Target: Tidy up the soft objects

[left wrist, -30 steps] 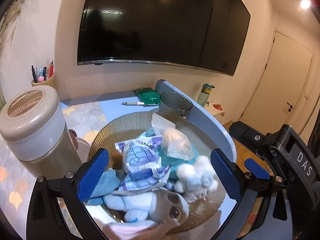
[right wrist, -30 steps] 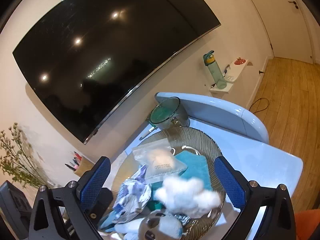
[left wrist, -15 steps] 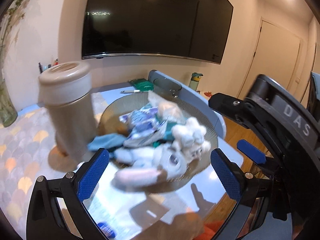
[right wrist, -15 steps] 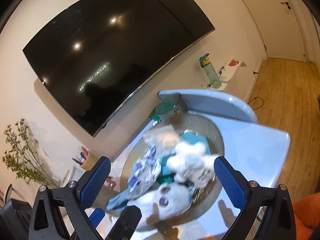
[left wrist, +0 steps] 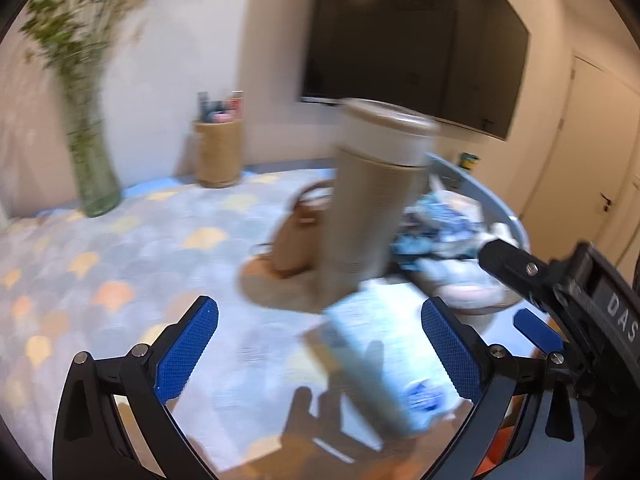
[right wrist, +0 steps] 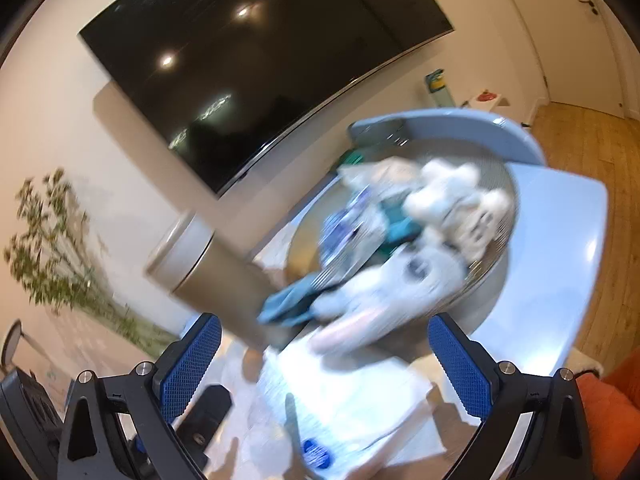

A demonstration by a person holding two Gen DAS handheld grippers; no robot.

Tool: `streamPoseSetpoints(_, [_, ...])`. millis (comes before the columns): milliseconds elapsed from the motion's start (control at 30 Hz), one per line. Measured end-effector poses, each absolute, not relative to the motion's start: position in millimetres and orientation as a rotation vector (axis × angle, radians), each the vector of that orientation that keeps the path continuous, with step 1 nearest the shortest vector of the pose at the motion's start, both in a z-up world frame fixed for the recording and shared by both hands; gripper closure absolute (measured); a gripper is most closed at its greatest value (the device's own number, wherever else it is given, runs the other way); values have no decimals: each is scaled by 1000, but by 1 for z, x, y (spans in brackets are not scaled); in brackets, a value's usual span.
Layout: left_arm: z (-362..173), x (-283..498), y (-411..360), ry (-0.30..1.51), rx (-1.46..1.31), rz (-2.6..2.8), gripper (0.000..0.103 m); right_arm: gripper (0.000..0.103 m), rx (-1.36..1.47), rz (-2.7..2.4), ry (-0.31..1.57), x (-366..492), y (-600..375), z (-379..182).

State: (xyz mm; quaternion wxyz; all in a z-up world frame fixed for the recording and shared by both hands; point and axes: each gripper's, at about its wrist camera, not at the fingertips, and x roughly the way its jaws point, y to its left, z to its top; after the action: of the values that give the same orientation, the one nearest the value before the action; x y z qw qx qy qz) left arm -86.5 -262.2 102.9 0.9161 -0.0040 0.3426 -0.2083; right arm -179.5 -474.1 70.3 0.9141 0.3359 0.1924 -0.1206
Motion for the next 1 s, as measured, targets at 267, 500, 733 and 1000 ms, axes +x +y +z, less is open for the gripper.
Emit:
streamPoseSetpoints(267, [82, -61, -164, 760, -30, -226, 1, 0, 575, -168, 485, -139, -388, 59])
streamPoseSetpoints(500, [43, -43, -70, 852, -75, -17, 1, 0, 368, -56, 612, -89, -294, 37])
streamPoseSetpoints(733, [11, -33, -20, 900, -75, 112, 1, 0, 178, -1, 751, -39, -223, 1])
streamPoseSetpoints(1000, [-4, -27, -9, 951, -64, 152, 1, 0, 81, 5, 800, -15, -199, -22])
